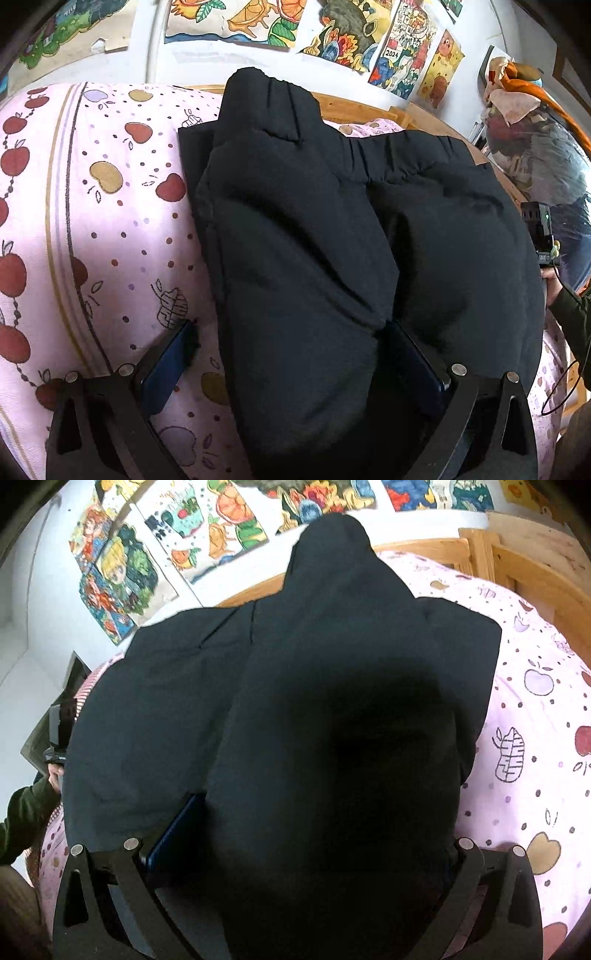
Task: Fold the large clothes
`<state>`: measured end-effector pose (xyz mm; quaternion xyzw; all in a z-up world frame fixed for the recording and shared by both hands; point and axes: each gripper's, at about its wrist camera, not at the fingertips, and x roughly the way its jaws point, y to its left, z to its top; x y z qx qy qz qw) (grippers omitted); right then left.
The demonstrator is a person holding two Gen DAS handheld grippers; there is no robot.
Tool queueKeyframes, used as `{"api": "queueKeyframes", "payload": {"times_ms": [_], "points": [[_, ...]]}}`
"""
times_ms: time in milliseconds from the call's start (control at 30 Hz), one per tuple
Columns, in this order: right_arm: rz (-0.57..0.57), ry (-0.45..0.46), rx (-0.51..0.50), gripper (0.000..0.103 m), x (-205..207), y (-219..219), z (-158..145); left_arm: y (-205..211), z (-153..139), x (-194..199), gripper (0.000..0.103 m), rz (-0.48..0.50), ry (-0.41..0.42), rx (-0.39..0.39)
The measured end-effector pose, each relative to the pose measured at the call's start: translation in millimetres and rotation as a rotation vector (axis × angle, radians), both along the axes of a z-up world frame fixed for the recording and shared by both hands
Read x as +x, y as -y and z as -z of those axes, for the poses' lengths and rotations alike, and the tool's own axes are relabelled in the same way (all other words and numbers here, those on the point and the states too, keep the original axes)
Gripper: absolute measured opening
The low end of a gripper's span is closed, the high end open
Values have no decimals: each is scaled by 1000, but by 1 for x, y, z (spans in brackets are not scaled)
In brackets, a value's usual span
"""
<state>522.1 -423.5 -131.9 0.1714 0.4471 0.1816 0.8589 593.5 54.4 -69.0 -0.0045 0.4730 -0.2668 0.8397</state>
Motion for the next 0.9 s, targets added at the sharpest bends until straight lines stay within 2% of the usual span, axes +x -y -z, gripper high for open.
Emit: {"api": "queueKeyframes", "payload": {"times_ms": [233,400,533,633,700,800,900], "points": [[18,-24,17,102,4,-6,4,1,1,1,103,-5,-31,13],[41,-54,33,102,4,-9,5,3,1,4,103,-6,-84,23],[60,-63,35,102,-3,-7,6,13,0,1,102,-13,-90,62],[75,-68,29,100,-7,-8,3,19,-4,-5,92,-6,-72,91],[86,-69,29,95,-10,-9,1,23,-6,-10,80,-8,-74,99],[100,-60,33,83,-15,-9,-4,25,-9,-13,65,-24,-96,84],[124,-58,49,67,-21,-11,-8,20,-10,-15,56,-69,-119,52]]}}
